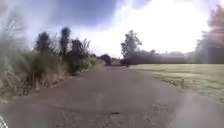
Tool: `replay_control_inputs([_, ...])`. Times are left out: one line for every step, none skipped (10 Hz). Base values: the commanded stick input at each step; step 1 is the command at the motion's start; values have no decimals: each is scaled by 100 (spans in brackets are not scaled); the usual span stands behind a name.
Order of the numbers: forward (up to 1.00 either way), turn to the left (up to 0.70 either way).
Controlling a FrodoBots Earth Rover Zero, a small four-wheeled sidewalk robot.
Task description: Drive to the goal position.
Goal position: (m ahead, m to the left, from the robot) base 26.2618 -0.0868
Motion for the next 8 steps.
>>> replay_control_inputs([85,0])
replay_control_inputs([85,0])
replay_control_inputs([85,0])
replay_control_inputs([85,0])
replay_control_inputs([85,0])
replay_control_inputs([85,0])
replay_control_inputs([85,0])
replay_control_inputs([85,0])
